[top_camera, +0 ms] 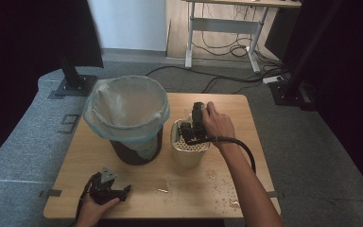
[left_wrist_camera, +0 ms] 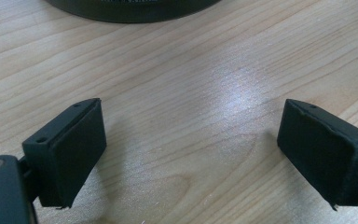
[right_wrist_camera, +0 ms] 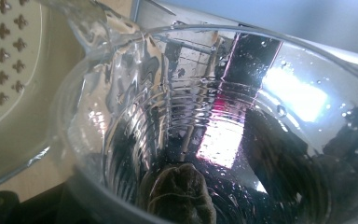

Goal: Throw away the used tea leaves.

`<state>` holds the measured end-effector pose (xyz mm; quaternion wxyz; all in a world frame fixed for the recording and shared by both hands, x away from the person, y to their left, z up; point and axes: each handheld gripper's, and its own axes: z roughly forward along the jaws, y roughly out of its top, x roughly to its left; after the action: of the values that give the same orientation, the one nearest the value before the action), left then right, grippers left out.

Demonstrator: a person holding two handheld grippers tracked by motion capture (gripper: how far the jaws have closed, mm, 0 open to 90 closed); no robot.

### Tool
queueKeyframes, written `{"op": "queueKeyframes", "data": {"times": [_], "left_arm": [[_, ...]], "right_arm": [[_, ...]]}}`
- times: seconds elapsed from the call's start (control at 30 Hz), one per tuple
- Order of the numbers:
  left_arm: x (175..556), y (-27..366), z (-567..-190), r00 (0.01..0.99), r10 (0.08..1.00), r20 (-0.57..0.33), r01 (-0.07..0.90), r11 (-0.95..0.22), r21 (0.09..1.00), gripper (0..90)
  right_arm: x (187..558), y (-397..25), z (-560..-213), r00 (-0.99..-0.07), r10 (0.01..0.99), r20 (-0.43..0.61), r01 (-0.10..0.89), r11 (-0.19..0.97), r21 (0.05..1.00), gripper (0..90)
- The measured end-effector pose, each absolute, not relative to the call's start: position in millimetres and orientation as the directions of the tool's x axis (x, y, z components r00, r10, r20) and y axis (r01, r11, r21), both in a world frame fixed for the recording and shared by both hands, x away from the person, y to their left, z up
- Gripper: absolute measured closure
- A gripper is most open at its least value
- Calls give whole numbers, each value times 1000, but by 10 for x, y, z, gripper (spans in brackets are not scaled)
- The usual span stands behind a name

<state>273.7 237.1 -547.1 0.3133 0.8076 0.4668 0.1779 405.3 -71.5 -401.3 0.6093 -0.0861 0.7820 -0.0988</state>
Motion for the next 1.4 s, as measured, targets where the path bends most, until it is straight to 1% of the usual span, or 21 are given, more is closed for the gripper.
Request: {"op": "queueKeyframes", "data": {"times": [0.27,0.4,0.53,0.67,0.87,0.93,0.97,1.0,1.03,1.17,1.23,1.27,1.3,1.37,1.4], "left_arm": [[2737,2372,-5470,501,865,-5,642,-368,672,74],[2737,2371,-5471,501,865,-5,642,-368,672,74],[2737,2371,-5471,501,866,-4,642,-368,672,74],[2737,2370,-5472,499,866,-5,642,-366,673,74],[2737,2370,-5472,499,866,-5,642,-366,673,74],[2737,2370,-5472,499,866,-5,642,-366,674,73],[2737,2370,-5472,500,866,-5,642,-366,673,73],[2737,2370,-5472,500,866,-5,642,-366,673,73],[2737,2370,-5472,500,866,-5,642,-366,673,73],[2737,2370,-5471,501,866,-5,642,-367,673,73],[2737,2370,-5471,502,865,-6,642,-368,673,73],[2737,2370,-5471,503,864,-6,641,-368,673,73],[2737,2370,-5471,503,864,-6,641,-368,673,73],[2737,2371,-5470,505,863,-5,641,-371,672,73],[2737,2371,-5470,505,863,-5,642,-371,671,73]], "right_arm": [[4049,-728,-4036,-221,-307,-926,-12,950,-312,416],[4047,-713,-4062,-207,-354,-912,-10,933,-360,416],[4056,-684,-4082,-177,-436,-883,-25,898,-438,417],[4047,-657,-4103,-148,-502,-852,-13,863,-505,420],[4040,-582,-4154,-89,-656,-749,-20,753,-658,427],[4039,-560,-4181,-70,-680,-730,-8,732,-681,429],[4041,-550,-4202,-72,-699,-711,0,713,-701,429],[4048,-533,-4210,-59,-739,-672,2,673,-740,429],[4047,-513,-4214,-53,-752,-658,5,658,-753,429],[4021,-444,-4169,-53,-707,-705,-24,707,-707,428],[4013,-434,-4121,-73,-668,-740,-43,744,-667,427],[3994,-447,-4123,-104,-594,-798,-45,804,-593,426],[3990,-463,-4114,-127,-538,-833,-56,842,-536,424],[3989,-504,-4086,-186,-430,-883,-61,902,-427,420],[3988,-535,-4075,-219,-350,-911,-52,936,-347,420]]}}
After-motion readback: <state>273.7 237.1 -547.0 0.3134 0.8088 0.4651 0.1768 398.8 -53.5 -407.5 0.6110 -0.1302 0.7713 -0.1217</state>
